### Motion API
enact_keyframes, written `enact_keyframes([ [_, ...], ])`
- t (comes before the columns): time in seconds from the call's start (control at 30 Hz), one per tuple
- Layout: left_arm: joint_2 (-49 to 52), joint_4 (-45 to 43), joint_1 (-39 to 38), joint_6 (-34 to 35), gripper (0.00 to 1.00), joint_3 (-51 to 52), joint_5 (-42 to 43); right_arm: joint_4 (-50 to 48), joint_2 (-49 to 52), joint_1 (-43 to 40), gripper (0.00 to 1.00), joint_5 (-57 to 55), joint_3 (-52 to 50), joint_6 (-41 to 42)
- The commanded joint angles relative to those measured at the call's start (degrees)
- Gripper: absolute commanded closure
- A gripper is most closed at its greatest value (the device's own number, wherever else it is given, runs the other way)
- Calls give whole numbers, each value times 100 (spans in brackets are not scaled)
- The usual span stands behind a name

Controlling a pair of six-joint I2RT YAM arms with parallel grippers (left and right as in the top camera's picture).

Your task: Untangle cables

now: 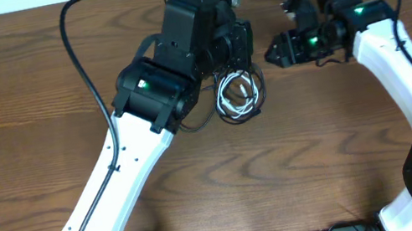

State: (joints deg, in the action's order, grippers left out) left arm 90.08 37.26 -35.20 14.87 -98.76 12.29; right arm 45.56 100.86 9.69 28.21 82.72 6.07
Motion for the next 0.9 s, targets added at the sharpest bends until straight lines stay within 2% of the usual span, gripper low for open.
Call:
enact_keyframes([
  [0.0, 83, -17, 26, 74, 92, 4, 295, -247, -9, 310, 36, 286, -76, 74],
  [0.3, 72, -166, 136, 74, 92, -63, 289, -549, 186, 938, 36, 188, -157, 74],
  [0.43, 33, -162, 422, 348, 92, -122, 291, -549, 481, 1062, 37, 195, -190, 223],
  [0.67, 7, -157, 859, 693, 92, -125, 378, -737, 1032, 1200, 60, 697, -190, 358],
  [0.87, 7, -223, 1095, 691, 93, -125, 369, -802, 1255, 1248, 92, 737, -190, 466],
])
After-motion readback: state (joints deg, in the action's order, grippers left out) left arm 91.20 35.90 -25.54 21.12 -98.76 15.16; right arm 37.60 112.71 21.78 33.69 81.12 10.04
